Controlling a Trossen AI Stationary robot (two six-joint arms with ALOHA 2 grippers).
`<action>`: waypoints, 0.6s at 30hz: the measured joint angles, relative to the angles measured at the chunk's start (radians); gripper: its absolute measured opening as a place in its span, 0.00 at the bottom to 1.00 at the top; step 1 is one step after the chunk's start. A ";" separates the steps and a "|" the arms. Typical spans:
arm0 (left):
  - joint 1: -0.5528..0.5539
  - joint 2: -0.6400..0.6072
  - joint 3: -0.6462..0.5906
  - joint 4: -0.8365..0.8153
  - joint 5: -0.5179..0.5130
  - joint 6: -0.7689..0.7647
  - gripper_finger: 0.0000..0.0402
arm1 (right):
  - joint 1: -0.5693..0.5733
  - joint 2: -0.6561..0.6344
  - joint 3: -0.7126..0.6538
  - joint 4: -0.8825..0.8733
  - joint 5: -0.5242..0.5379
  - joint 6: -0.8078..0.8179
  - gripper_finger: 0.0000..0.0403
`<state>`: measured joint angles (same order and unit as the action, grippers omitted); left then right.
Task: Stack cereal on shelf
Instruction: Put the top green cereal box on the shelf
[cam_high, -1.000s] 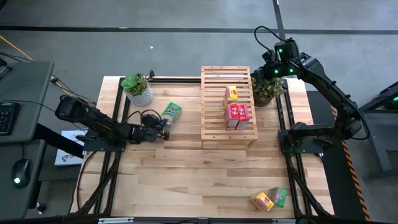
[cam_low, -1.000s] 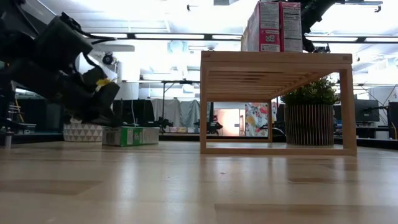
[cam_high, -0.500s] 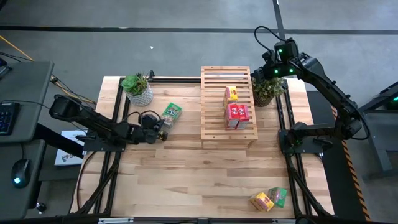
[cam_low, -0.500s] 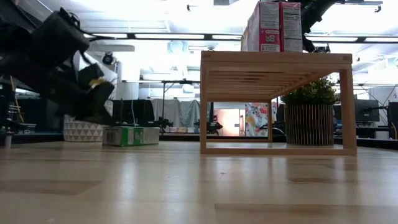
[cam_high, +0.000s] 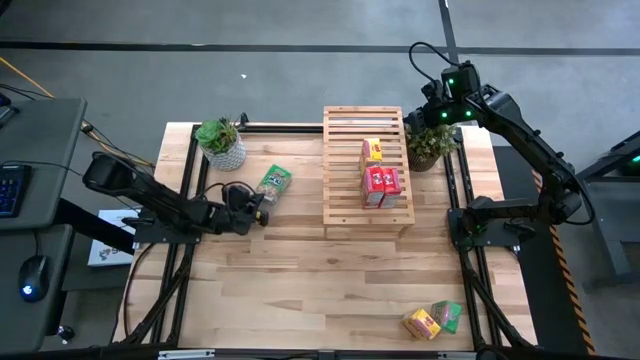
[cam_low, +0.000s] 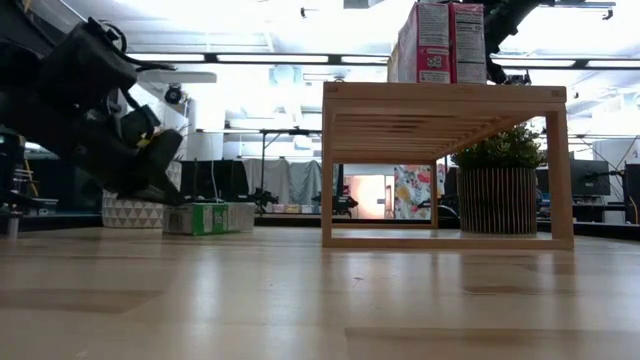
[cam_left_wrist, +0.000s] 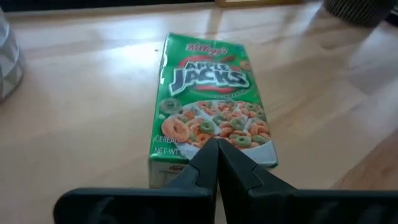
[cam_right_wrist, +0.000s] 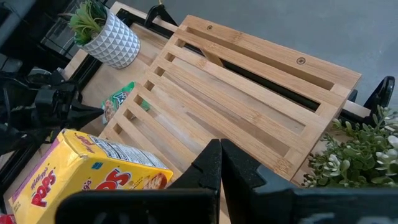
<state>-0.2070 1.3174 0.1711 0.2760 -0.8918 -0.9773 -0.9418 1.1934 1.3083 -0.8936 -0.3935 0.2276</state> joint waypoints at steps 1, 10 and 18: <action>-0.016 0.008 0.000 0.002 -0.007 -0.019 0.00 | 0.000 0.000 0.000 0.000 0.000 0.000 0.00; -0.146 0.035 -0.004 -0.088 0.004 -0.168 0.00 | 0.000 0.000 0.000 0.000 0.001 0.004 0.00; -0.153 0.033 -0.003 -0.070 -0.050 -0.171 0.00 | 0.000 0.000 0.000 0.000 0.001 0.034 0.00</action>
<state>-0.3595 1.3502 0.1684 0.2057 -0.9414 -1.1484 -0.9419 1.1934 1.3083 -0.8931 -0.3922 0.2619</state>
